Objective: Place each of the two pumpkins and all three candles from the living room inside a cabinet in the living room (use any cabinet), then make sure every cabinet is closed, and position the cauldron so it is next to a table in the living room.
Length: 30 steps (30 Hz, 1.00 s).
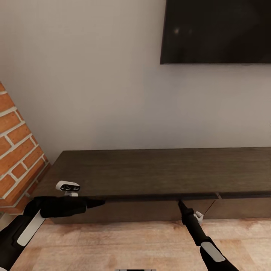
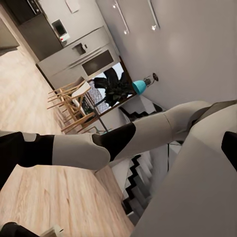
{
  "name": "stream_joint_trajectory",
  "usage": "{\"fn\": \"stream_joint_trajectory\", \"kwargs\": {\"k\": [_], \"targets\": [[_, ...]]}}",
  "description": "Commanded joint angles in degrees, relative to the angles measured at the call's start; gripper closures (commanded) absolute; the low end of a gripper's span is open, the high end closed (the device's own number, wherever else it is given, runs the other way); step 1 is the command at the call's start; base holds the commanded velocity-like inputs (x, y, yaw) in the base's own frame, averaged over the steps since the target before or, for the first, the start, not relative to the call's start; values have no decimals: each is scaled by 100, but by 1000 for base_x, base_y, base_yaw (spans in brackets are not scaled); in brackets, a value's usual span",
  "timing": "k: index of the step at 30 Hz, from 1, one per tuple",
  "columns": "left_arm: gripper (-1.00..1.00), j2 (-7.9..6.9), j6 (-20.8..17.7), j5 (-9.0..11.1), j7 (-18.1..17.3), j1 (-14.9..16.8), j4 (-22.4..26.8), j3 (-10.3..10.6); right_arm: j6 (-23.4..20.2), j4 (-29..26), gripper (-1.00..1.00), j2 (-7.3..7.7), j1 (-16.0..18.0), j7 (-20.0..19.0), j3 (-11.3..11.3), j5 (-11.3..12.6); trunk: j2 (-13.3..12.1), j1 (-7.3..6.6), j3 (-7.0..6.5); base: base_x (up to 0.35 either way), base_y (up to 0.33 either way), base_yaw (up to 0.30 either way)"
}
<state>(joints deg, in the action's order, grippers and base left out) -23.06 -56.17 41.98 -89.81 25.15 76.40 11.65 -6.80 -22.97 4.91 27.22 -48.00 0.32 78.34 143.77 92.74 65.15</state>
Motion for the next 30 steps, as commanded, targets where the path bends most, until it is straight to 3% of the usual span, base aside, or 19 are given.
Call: {"fn": "stream_joint_trajectory", "kwargs": {"k": [1,30], "targets": [[-100,-6,-61,12,-19,3,-1,13,-63,3,100,3,3,-12,4,59,2,-1,5,-2,0,0],[-100,10,-61,12,-19,2,-1,13,-67,3,100,10,3,28,4,59,2,-1,5,10,3,0]]}}
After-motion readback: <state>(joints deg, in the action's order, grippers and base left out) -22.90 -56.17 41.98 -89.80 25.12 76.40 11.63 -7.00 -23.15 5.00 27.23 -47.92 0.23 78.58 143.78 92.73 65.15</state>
